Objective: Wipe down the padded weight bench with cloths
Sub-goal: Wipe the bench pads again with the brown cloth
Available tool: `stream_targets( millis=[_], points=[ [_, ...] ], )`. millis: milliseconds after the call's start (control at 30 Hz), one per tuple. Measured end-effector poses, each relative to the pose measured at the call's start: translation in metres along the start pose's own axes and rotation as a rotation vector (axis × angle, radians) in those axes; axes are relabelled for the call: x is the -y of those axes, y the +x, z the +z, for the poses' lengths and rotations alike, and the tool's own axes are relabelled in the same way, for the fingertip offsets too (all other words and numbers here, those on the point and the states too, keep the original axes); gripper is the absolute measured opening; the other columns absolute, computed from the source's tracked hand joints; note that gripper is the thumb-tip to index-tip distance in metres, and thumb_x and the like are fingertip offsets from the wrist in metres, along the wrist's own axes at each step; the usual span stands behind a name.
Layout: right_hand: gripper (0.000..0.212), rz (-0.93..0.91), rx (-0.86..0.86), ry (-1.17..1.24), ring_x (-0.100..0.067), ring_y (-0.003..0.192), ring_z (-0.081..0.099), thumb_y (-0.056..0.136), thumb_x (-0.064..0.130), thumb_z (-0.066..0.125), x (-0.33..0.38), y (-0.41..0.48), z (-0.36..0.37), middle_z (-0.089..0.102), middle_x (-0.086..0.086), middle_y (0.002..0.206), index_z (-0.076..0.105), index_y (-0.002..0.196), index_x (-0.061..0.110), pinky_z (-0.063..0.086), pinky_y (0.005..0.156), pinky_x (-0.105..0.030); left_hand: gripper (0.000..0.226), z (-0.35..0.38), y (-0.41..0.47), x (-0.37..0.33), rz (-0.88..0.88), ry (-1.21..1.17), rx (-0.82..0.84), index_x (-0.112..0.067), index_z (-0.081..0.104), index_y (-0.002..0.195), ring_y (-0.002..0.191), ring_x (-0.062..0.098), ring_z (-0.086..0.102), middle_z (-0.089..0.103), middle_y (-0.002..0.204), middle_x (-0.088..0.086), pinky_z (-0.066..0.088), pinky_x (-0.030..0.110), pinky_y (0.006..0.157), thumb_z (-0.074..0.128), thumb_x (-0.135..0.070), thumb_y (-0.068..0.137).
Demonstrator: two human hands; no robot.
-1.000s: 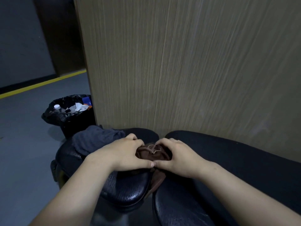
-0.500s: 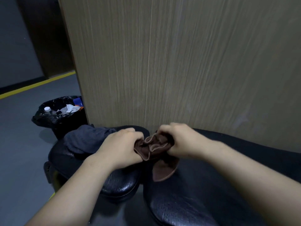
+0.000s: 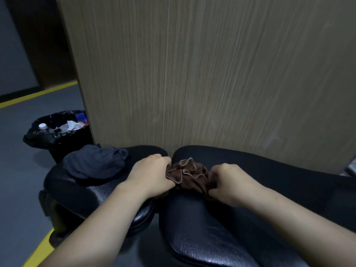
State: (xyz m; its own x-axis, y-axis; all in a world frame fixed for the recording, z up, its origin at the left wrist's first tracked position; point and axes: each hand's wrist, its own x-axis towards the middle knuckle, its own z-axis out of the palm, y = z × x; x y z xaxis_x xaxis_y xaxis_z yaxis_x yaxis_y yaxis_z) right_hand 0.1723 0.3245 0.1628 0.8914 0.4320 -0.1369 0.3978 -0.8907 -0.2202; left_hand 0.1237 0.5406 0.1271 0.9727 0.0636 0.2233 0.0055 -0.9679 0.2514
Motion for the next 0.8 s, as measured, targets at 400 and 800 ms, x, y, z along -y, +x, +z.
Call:
stream_targets(
  millis=[400, 800],
  points=[
    [0.026, 0.152, 0.054, 0.472, -0.010, 0.079, 0.065, 0.080, 0.042, 0.074, 0.001, -0.019, 0.002, 0.073, 0.001, 0.089, 0.064, 0.091, 0.021, 0.054, 0.072, -0.032, 0.039, 0.011, 0.003, -0.039, 0.027, -0.007, 0.027, -0.028, 0.040, 0.098, 0.083, 0.017, 0.054, 0.047, 0.095, -0.007, 0.041, 0.032, 0.063, 0.066, -0.052, 0.081],
    [0.063, -0.383, 0.000, 0.059, -0.013, 0.118, 0.055, 0.081, 0.021, 0.071, -0.056, 0.016, 0.007, 0.058, 0.008, 0.126, 0.049, 0.138, 0.035, 0.042, 0.103, -0.027, 0.039, -0.001, 0.001, -0.015, 0.061, -0.071, 0.268, -0.042, 0.048, 0.095, 0.092, 0.007, 0.054, 0.048, 0.097, -0.015, 0.049, 0.035, 0.081, 0.073, -0.048, 0.067]
  ],
)
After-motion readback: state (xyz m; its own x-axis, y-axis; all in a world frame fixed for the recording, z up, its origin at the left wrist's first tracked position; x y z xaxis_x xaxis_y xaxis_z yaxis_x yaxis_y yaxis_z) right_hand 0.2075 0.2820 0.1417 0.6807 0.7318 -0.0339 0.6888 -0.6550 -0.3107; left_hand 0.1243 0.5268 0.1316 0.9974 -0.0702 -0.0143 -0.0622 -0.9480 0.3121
